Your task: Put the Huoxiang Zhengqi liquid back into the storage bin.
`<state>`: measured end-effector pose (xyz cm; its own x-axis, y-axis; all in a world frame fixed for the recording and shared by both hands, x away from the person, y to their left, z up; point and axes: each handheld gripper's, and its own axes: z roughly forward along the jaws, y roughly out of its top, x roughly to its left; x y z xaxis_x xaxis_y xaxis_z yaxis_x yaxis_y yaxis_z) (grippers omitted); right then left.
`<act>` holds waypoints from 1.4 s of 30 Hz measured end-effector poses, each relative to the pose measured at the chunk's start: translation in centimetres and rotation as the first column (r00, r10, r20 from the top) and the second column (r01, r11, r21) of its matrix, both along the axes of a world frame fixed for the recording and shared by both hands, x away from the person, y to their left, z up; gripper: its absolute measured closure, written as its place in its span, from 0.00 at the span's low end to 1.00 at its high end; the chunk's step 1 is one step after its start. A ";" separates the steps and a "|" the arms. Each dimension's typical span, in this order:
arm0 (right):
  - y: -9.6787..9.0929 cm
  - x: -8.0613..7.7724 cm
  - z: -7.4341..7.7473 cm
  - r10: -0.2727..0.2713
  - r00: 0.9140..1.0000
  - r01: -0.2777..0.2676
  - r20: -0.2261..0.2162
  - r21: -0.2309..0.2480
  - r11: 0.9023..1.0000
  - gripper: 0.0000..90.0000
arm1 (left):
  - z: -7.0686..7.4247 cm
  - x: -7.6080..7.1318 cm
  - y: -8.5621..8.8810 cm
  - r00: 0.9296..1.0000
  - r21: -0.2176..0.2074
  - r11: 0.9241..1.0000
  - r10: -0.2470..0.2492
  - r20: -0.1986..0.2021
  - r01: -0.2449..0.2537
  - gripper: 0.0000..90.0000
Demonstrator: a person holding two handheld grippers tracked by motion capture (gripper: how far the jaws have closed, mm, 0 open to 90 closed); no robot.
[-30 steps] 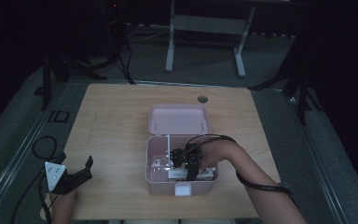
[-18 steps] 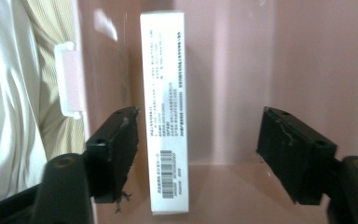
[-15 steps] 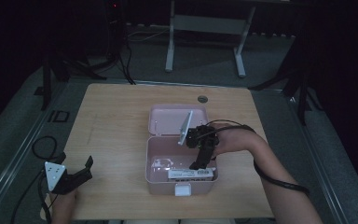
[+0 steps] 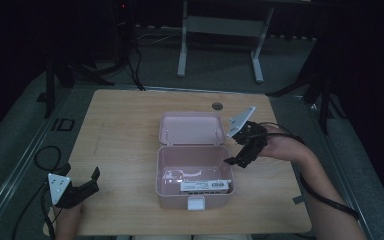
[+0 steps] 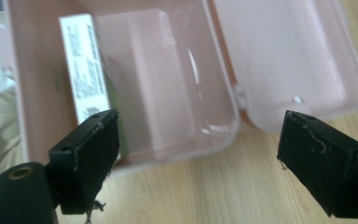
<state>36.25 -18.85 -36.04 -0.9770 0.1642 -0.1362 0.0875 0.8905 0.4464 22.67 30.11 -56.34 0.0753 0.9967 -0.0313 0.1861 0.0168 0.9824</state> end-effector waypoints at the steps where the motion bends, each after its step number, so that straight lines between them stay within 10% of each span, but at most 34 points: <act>1: 0.0 0.0 0.0 0.000 1.000 0.000 0.000 0.000 1.000 0.14 | 0.0 0.0 0.0 1.000 0.000 1.000 0.000 0.000 0.000 0.03; 16: -6.7 0.3 -5.5 -0.133 0.991 0.133 0.005 0.063 0.989 0.14 | 0.0 0.0 0.0 1.000 0.001 1.000 -0.001 -0.002 0.001 0.03; 25: -9.6 0.5 -10.5 -0.239 0.971 0.234 0.020 0.135 0.963 0.14 | 0.0 0.0 0.0 1.000 0.001 1.000 -0.002 -0.001 0.002 0.03; 36: -12.0 -0.3 -15.0 -0.409 0.912 0.381 0.040 0.293 0.877 0.14 | 0.0 0.0 0.0 1.000 -0.002 1.000 -0.004 0.000 0.004 0.03; 42: -13.7 -1.0 -16.9 -0.520 0.853 0.464 0.050 0.384 0.798 0.14 | 0.0 0.0 0.0 1.000 -0.002 1.000 -0.005 0.000 0.005 0.03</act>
